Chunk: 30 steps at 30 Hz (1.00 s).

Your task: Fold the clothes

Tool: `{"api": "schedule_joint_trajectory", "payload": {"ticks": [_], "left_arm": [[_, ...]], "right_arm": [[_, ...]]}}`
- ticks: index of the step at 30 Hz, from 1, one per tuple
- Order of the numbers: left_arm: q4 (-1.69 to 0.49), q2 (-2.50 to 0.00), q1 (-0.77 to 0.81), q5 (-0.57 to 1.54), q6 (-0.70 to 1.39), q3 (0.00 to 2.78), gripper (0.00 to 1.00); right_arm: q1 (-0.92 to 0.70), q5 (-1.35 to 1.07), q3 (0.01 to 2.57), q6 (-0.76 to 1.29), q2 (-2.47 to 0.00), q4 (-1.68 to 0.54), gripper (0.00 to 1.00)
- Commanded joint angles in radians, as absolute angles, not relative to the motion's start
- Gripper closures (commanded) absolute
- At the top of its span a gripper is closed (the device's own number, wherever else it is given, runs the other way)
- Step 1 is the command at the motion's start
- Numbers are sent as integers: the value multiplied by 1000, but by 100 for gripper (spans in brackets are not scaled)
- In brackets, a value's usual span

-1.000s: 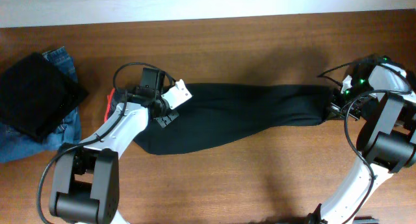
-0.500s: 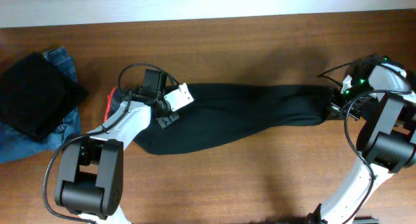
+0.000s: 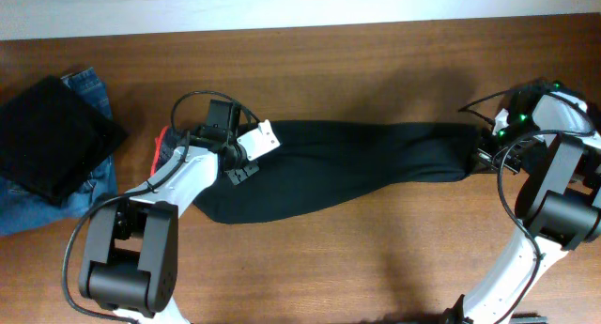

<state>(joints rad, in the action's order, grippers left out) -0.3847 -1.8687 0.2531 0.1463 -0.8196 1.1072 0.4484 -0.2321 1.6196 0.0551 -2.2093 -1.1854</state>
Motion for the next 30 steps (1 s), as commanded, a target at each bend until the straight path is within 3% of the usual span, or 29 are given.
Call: {"api": "schedule_joint_trajectory", "payload": {"ticks": [1,17,30], "left_arm": [[-387,-1868,255,161,-825,1120,100],[-342,-1792,234,157,-713,1316,100],[-389,-2011,230,91,-681,1316,100]], "right_arm": [[450,-149,1600,56,-2228,-1171,96],[450,-149,1600,56,-2228,-1171,96],[450,-149,1600,56,-2228,-1175,96]]}}
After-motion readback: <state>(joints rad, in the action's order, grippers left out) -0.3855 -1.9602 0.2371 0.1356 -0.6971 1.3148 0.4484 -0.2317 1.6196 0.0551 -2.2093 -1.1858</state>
